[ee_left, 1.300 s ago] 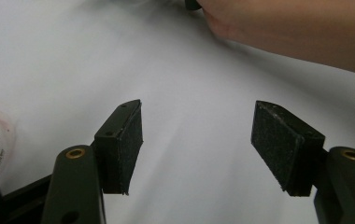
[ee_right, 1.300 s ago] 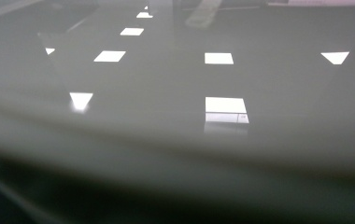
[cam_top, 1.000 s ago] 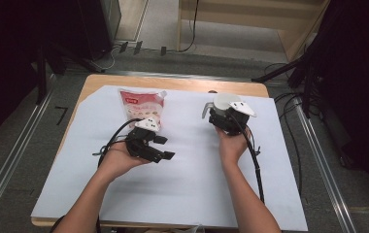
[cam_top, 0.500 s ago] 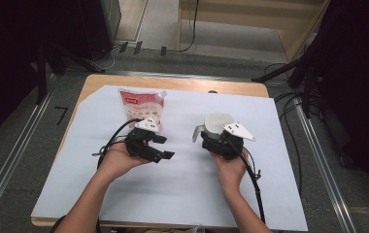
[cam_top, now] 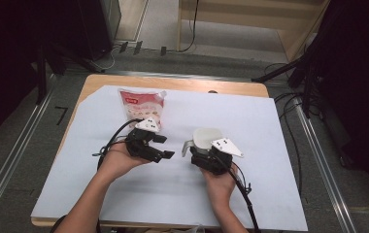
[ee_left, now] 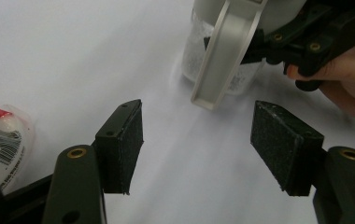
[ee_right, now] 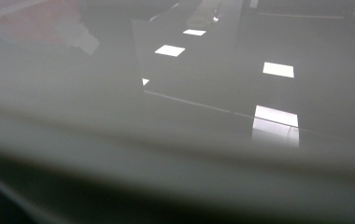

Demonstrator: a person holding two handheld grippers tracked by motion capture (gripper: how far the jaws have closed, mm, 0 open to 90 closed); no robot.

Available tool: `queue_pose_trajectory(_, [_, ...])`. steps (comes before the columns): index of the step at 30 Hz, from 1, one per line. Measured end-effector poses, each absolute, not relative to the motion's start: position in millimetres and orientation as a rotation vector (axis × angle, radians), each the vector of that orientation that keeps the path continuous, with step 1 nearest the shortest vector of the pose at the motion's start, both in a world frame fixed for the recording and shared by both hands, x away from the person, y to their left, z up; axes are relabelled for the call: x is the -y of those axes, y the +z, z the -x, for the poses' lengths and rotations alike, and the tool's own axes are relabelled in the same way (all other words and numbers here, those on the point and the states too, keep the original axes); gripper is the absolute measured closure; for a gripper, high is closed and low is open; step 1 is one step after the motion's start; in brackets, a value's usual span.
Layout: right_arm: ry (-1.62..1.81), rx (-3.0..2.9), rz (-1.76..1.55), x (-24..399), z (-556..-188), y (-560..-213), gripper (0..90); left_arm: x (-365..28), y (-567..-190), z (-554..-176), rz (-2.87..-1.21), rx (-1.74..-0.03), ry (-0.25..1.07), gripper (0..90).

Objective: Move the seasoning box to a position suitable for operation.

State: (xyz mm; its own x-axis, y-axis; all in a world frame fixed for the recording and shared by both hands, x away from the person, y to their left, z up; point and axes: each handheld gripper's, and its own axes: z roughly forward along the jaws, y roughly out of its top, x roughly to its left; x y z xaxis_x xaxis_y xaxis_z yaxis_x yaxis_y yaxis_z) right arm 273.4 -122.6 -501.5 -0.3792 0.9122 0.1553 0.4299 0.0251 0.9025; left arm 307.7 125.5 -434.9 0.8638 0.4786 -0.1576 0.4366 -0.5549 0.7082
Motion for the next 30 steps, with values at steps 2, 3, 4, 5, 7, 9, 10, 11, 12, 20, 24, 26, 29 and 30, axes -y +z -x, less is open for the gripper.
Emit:
queue_pose_trajectory(2, [1.330,-1.831,-1.354,119.1,-272.5,-504.2,11.0,-125.9,-434.7,-308.1,-2.243,-0.656,0.065,35.4])
queue_pose_trajectory(3, [1.330,-1.831,-1.354,119.1,-272.5,-504.2,11.0,-125.9,-434.7,-308.1,-2.243,-0.656,0.065,35.4])
queue_pose_trajectory(4, [1.331,-1.833,-1.351,115.8,-271.7,-506.9,11.1,-126.0,-435.0,-308.3,-2.242,-0.657,0.066,35.4])
queue_pose_trajectory(5, [1.328,-1.833,-1.350,115.0,-271.2,-508.0,11.1,-125.9,-435.3,-308.3,-2.239,-0.659,0.066,35.4])
queue_pose_trajectory(7, [1.323,-1.832,-1.359,113.6,-270.2,-509.1,11.1,-125.9,-435.4,-308.3,-2.239,-0.663,0.065,35.4])
queue_pose_trajectory(9, [1.321,-1.835,-1.367,110.7,-269.3,-512.1,11.0,-126.0,-435.5,-308.5,-2.240,-0.661,0.065,35.4])
queue_pose_trajectory(10, [1.315,-1.828,-1.356,108.5,-267.8,-515.1,11.0,-125.9,-435.3,-308.3,-2.245,-0.664,0.069,35.4])
queue_pose_trajectory(11, [1.310,-1.828,-1.346,107.5,-267.1,-515.7,11.0,-125.9,-435.6,-308.4,-2.241,-0.662,0.074,35.5])
queue_pose_trajectory(12, [1.304,-1.826,-1.337,106.6,-265.7,-516.4,11.0,-125.9,-435.6,-308.4,-2.241,-0.662,0.074,36.0])
queue_pose_trajectory(20, [1.292,-1.809,-1.328,104.1,-260.5,-519.0,10.4,-125.2,-436.0,-308.6,-2.246,-0.653,0.077,36.9])
queue_pose_trajectory(24, [1.290,-1.818,-1.328,105.1,-260.9,-518.2,10.1,-125.6,-435.6,-308.4,-2.242,-0.657,0.079,36.9])
queue_pose_trajectory(26, [1.288,-1.833,-1.339,106.2,-260.3,-516.9,9.4,-125.7,-435.6,-308.2,-2.241,-0.663,0.083,37.6])
queue_pose_trajectory(29, [1.290,-1.861,-1.339,108.5,-257.9,-514.2,8.1,-125.6,-435.8,-308.4,-2.241,-0.661,0.082,37.6])
queue_pose_trajectory(30, [1.292,-1.867,-1.343,109.2,-257.1,-513.6,7.7,-125.5,-435.9,-308.5,-2.241,-0.660,0.080,37.6])
